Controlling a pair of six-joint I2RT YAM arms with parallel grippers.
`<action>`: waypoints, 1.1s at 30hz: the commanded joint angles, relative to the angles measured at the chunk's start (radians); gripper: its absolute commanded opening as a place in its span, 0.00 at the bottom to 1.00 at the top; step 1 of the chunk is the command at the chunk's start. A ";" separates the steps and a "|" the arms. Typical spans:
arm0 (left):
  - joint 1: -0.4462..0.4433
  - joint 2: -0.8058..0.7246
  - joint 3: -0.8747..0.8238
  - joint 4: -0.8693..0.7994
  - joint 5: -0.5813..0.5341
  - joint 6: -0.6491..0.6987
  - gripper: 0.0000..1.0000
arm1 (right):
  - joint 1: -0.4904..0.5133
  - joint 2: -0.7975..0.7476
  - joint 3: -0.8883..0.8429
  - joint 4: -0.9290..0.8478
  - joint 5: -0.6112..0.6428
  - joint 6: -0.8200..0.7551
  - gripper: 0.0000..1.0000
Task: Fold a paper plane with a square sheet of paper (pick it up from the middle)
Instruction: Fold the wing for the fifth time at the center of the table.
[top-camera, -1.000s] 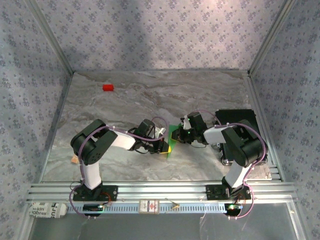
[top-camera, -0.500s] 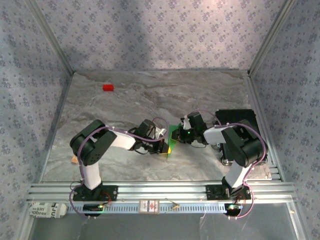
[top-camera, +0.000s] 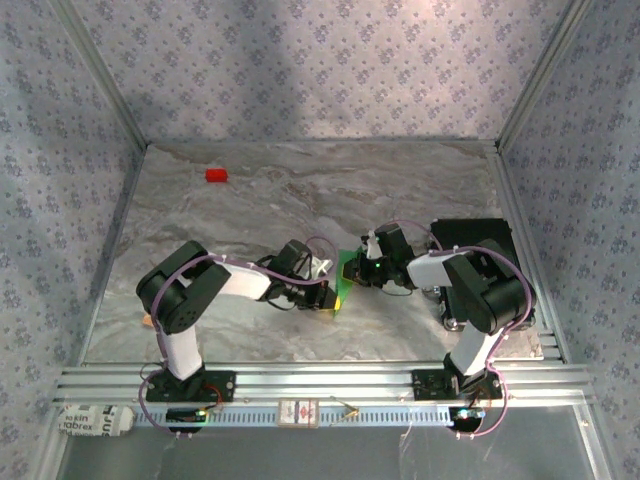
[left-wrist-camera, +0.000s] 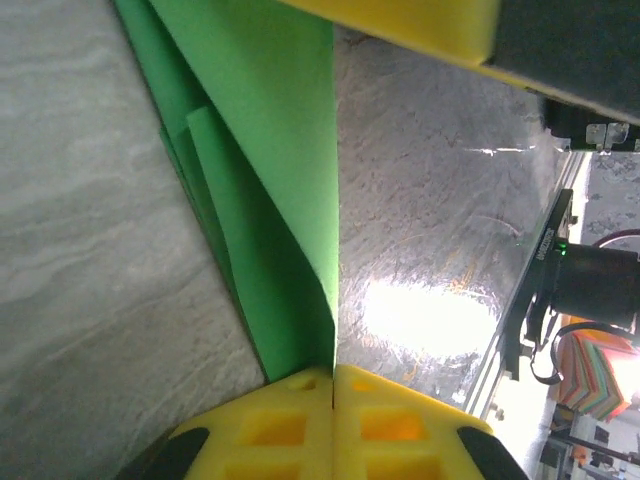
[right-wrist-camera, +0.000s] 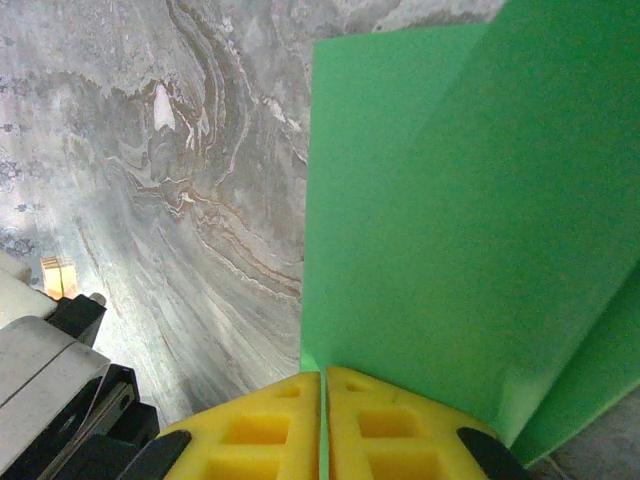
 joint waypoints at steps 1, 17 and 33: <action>-0.019 0.008 -0.041 -0.183 0.001 0.020 0.01 | -0.002 0.037 -0.030 -0.134 0.110 -0.020 0.12; -0.021 -0.015 -0.058 -0.196 -0.007 0.026 0.00 | -0.001 0.034 -0.029 -0.138 0.111 -0.018 0.12; -0.024 -0.021 -0.069 -0.209 0.003 0.029 0.00 | -0.001 0.039 -0.030 -0.138 0.116 -0.014 0.11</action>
